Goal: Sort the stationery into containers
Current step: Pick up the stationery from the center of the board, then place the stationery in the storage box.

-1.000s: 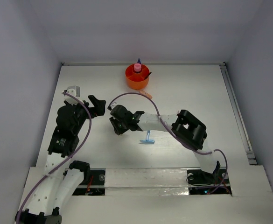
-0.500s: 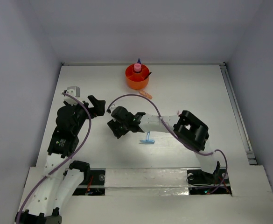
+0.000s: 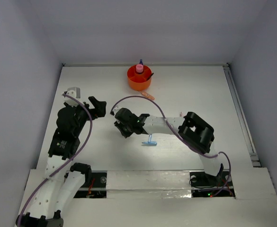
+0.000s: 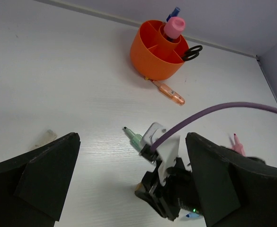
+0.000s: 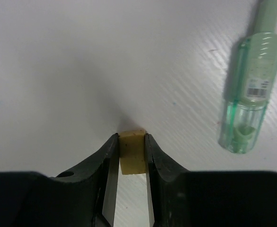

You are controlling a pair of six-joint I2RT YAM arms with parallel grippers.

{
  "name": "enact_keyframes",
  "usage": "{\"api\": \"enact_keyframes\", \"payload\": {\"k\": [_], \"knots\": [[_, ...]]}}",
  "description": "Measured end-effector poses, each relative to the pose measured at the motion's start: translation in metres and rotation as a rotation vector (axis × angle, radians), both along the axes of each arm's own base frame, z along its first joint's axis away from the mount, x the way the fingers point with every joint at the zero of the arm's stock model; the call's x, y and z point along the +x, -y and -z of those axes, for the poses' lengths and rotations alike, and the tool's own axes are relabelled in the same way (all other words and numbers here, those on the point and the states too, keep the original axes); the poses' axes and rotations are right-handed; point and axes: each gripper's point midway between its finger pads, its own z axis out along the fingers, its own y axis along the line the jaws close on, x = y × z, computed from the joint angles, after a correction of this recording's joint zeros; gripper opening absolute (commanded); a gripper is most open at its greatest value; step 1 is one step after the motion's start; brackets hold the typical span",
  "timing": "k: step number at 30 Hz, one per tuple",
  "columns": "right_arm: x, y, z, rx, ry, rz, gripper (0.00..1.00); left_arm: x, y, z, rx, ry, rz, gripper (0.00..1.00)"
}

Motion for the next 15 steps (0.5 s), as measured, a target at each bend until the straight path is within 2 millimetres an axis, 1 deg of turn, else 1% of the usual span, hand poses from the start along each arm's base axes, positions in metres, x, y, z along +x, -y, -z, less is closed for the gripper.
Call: {"api": "enact_keyframes", "payload": {"k": [2, 3, 4, 5, 7, 8, 10, 12, 14, 15], "knots": [[0.01, 0.006, -0.006, 0.008, 0.006, 0.023, 0.12, 0.0, 0.0, 0.0, 0.0, -0.001, 0.0, 0.93], [0.021, 0.009, -0.013, 0.02, 0.017, 0.045, 0.12, 0.0, 0.0, 0.0, 0.0, -0.001, 0.0, 0.93], [0.036, 0.012, -0.023, 0.04, 0.037, 0.072, 0.12, 0.0, 0.0, 0.0, 0.0, -0.001, -0.001, 0.93], [0.053, 0.015, -0.034, 0.066, 0.064, 0.099, 0.12, 0.0, 0.0, 0.0, 0.0, -0.001, -0.001, 0.93], [0.094, 0.024, -0.061, 0.124, 0.135, 0.162, 0.12, 0.0, 0.0, 0.0, 0.001, -0.001, -0.003, 0.93], [0.12, 0.031, -0.078, 0.161, 0.18, 0.198, 0.12, 0.0, -0.001, 0.0, 0.001, -0.001, -0.003, 0.93], [0.159, 0.044, -0.107, 0.21, 0.256, 0.245, 0.12, 0.0, -0.001, 0.0, 0.001, -0.001, -0.003, 0.93], [0.196, 0.063, -0.136, 0.243, 0.34, 0.29, 0.12, 0.001, 0.0, 0.002, 0.002, -0.005, -0.004, 0.92], [0.227, 0.075, -0.163, 0.266, 0.425, 0.311, 0.12, 0.002, 0.0, 0.003, 0.003, -0.012, -0.003, 0.92], [0.238, 0.078, -0.174, 0.274, 0.46, 0.313, 0.12, 0.003, 0.0, 0.004, 0.004, -0.016, -0.003, 0.92]]}}
